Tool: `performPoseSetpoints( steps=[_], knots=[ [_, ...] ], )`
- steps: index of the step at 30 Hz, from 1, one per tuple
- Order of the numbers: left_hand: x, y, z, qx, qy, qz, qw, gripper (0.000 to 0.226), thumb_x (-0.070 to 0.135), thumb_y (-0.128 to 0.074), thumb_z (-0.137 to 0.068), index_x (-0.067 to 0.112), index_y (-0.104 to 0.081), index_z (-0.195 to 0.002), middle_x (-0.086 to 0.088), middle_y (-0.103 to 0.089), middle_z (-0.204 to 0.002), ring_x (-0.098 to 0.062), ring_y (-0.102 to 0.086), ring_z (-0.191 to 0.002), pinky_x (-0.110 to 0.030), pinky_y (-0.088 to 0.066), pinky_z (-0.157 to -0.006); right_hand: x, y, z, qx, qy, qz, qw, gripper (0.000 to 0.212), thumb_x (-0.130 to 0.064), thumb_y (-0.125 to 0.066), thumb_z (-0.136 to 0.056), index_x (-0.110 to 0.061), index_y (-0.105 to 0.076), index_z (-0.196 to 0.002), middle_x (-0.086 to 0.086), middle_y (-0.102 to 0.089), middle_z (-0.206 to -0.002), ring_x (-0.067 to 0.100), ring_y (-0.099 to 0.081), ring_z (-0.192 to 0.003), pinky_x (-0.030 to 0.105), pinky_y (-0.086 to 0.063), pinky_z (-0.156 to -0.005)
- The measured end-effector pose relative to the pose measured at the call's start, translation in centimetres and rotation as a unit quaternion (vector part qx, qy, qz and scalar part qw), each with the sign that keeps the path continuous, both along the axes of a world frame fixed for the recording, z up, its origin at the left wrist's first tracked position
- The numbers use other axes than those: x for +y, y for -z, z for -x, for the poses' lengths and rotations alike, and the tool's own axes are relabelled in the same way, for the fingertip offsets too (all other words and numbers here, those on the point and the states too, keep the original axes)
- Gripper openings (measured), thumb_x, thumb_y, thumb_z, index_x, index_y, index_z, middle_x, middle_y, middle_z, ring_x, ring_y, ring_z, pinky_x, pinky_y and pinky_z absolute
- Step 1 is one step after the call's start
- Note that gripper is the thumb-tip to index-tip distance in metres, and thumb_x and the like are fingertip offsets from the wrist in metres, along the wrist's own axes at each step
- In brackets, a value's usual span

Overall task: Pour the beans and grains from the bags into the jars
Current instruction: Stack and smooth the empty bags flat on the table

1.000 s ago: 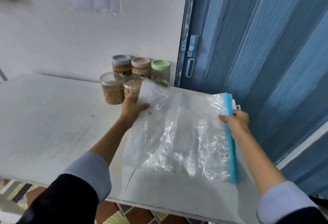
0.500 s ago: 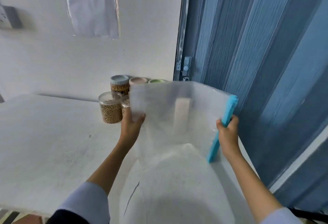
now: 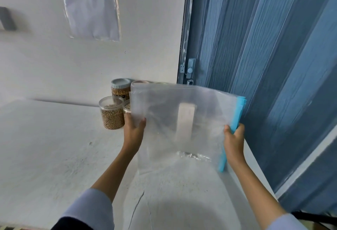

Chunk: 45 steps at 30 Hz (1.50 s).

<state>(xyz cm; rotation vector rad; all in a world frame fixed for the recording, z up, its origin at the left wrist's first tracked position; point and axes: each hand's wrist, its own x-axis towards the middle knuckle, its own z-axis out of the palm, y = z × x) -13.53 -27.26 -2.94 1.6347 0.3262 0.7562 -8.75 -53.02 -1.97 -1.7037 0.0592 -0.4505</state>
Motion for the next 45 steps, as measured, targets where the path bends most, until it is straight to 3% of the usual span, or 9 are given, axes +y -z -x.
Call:
performPoseSetpoints(
  steps=[4,9,12,23,27,32,38,42,45],
  knots=[
    [0.1,0.7,0.1,0.004,-0.002,-0.001,1.000,0.027,0.002,-0.052,-0.092,0.003,-0.043,-0.117,0.003,-0.051,-0.095,-0.010,-0.051,-0.086,-0.030,-0.044,-0.078,0.3,0.5,0.1,-0.001,0.000,0.007,1.000,0.008,-0.011,-0.043,-0.100,-0.007,-0.037,-0.104,-0.003,-0.042,-0.080,0.010,-0.043,-0.067,0.011,-0.036,-0.054],
    [1.0,-1.1,-0.6,0.046,0.019,-0.012,0.999,0.016,-0.001,-0.048,-0.093,0.015,-0.046,-0.090,-0.001,-0.049,-0.085,-0.020,-0.049,-0.082,-0.029,-0.042,-0.064,-0.5,-1.0,-1.1,0.015,0.018,0.019,1.000,0.008,-0.005,-0.044,-0.098,-0.005,-0.040,-0.105,-0.001,-0.044,-0.081,0.019,-0.046,-0.073,0.027,-0.032,-0.062],
    [1.7,-3.1,-1.1,0.109,0.070,-0.042,0.991,0.013,0.004,-0.051,-0.093,0.007,-0.050,-0.106,-0.007,-0.055,-0.091,-0.018,-0.052,-0.075,-0.026,-0.042,-0.058,-2.3,-2.0,-2.7,0.088,0.041,0.080,0.992,0.020,-0.005,-0.046,-0.095,0.001,-0.047,-0.114,0.011,-0.049,-0.090,0.025,-0.048,-0.075,0.030,-0.033,-0.058],
    [-1.8,4.1,1.3,0.396,0.198,0.001,0.897,0.025,0.018,-0.045,-0.100,0.009,-0.045,-0.077,-0.007,-0.039,-0.072,-0.015,-0.036,-0.060,-0.023,-0.031,-0.055,-6.8,6.0,-2.7,0.341,-0.010,0.255,0.905,0.010,0.001,-0.048,-0.091,0.003,-0.051,-0.100,0.010,-0.043,-0.071,0.025,-0.045,-0.067,0.028,-0.030,-0.050],
    [-3.0,4.8,2.2,0.395,0.167,0.009,0.903,0.034,0.006,-0.040,-0.098,0.011,-0.035,-0.065,-0.004,-0.028,-0.063,-0.013,-0.025,-0.052,-0.018,-0.022,-0.039,-7.8,7.1,-2.5,0.269,-0.021,0.250,0.930,0.013,0.007,-0.043,-0.087,0.002,-0.054,-0.089,0.013,-0.048,-0.078,0.022,-0.045,-0.066,0.031,-0.034,-0.055],
    [-4.3,5.4,3.5,0.364,0.065,0.077,0.926,0.031,-0.001,-0.037,-0.094,0.006,-0.036,-0.064,-0.006,-0.031,-0.065,-0.017,-0.031,-0.057,-0.024,-0.025,-0.050,-8.2,5.3,-2.3,0.117,-0.016,0.169,0.979,0.030,0.010,-0.045,-0.090,0.006,-0.058,-0.117,0.020,-0.062,-0.115,0.032,-0.057,-0.109,0.033,-0.042,-0.096],
    [-7.1,6.1,5.3,0.332,-0.084,0.221,0.913,0.034,0.002,-0.034,-0.095,-0.011,-0.045,-0.125,-0.022,-0.053,-0.119,-0.037,-0.053,-0.111,-0.039,-0.044,-0.094,-6.1,3.6,0.6,0.068,-0.094,0.175,0.978,0.021,0.005,-0.047,-0.091,-0.003,-0.061,-0.105,0.012,-0.063,-0.106,0.025,-0.058,-0.100,0.027,-0.043,-0.083],
    [-10.6,6.5,7.0,0.285,-0.102,0.292,0.907,0.036,0.007,-0.036,-0.098,-0.007,-0.045,-0.130,-0.022,-0.050,-0.133,-0.036,-0.050,-0.121,-0.033,-0.047,-0.089,-3.0,2.9,4.7,0.059,-0.214,0.246,0.944,0.024,0.001,-0.055,-0.088,-0.005,-0.058,-0.111,0.016,-0.057,-0.120,0.018,-0.052,-0.095,0.024,-0.040,-0.083],
    [-14.2,4.8,9.3,0.384,-0.111,0.150,0.905,0.034,0.015,-0.054,-0.093,0.007,-0.049,-0.127,-0.007,-0.054,-0.132,-0.024,-0.051,-0.125,-0.024,-0.044,-0.094,-1.4,2.3,8.6,0.062,-0.390,0.389,0.832,0.059,-0.013,-0.066,-0.085,-0.008,-0.037,-0.137,0.012,-0.033,-0.139,0.021,-0.038,-0.121,0.023,-0.033,-0.100]
  ],
)
